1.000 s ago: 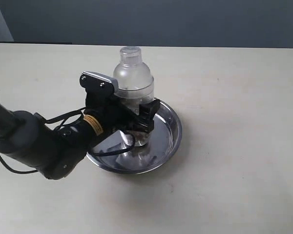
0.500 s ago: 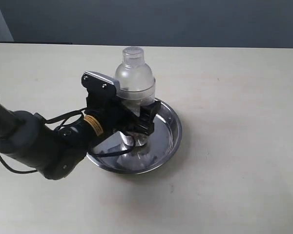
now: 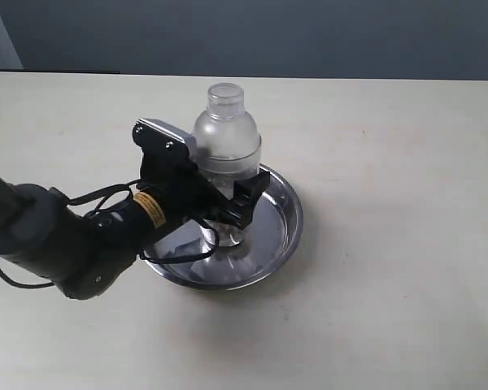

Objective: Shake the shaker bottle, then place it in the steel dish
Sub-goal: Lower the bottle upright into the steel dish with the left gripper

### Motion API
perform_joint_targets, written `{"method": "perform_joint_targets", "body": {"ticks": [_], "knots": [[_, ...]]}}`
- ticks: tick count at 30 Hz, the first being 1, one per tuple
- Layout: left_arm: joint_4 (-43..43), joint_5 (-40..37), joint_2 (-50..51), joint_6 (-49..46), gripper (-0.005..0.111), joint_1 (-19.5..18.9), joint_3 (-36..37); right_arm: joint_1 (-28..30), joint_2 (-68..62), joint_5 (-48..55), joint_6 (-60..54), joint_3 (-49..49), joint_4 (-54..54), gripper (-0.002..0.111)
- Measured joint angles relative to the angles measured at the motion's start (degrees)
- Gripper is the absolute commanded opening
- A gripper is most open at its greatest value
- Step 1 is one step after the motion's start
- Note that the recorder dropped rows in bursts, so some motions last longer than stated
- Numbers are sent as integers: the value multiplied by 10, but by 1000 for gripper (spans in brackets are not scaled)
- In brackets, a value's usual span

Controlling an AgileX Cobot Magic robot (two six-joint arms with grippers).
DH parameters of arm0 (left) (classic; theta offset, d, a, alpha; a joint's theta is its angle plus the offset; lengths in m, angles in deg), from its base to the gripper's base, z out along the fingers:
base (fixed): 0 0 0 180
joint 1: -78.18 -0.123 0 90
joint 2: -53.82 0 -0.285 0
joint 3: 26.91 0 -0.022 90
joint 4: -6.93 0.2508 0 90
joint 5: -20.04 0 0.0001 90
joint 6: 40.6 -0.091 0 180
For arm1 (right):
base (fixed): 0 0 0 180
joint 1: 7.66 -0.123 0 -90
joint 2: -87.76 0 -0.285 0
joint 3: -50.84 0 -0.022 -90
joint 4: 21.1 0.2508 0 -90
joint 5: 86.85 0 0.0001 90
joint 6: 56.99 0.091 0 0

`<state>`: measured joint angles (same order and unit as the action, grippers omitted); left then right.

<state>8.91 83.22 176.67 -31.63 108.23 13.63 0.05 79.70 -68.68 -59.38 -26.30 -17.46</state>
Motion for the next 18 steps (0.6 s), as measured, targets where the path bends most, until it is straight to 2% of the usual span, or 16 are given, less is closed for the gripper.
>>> {"method": "perform_joint_targets", "body": {"ticks": [8, 18], "knots": [[70, 38, 0, 34, 105, -15, 0, 0, 0, 0, 0, 0, 0, -1], [85, 25, -41, 31, 105, -15, 0, 0, 0, 0, 0, 0, 0, -1]]}}
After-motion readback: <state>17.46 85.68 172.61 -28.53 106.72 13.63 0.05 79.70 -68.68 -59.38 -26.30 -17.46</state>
